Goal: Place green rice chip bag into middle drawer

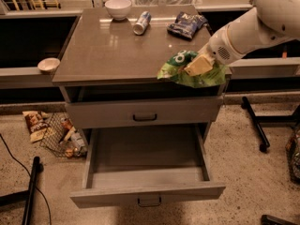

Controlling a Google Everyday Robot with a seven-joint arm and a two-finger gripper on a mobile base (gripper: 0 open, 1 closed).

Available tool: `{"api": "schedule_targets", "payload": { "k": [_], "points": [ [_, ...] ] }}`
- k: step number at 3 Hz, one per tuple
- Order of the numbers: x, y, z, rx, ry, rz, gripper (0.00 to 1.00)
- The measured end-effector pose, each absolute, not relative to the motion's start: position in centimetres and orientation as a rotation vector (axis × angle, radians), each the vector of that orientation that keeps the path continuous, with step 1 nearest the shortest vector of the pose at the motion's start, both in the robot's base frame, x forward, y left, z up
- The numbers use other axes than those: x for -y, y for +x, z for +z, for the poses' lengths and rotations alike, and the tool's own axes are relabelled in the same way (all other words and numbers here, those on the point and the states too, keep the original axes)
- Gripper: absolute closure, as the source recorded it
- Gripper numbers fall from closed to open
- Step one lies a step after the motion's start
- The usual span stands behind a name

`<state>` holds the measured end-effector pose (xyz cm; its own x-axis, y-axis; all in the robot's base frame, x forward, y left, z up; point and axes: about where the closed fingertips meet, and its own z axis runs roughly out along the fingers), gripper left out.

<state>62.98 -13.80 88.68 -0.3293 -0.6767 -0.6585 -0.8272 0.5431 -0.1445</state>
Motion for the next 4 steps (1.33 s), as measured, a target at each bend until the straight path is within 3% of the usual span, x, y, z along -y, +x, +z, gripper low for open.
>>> {"api": "schedule_targets", "payload": {
  "k": [2,4],
  "points": [
    [13.8,60.8,86.9,-2.088,-1.258,0.299,1.00],
    [13.7,51.9,79.6,-2.058,-1.289,0.446,1.00]
  ]
}}
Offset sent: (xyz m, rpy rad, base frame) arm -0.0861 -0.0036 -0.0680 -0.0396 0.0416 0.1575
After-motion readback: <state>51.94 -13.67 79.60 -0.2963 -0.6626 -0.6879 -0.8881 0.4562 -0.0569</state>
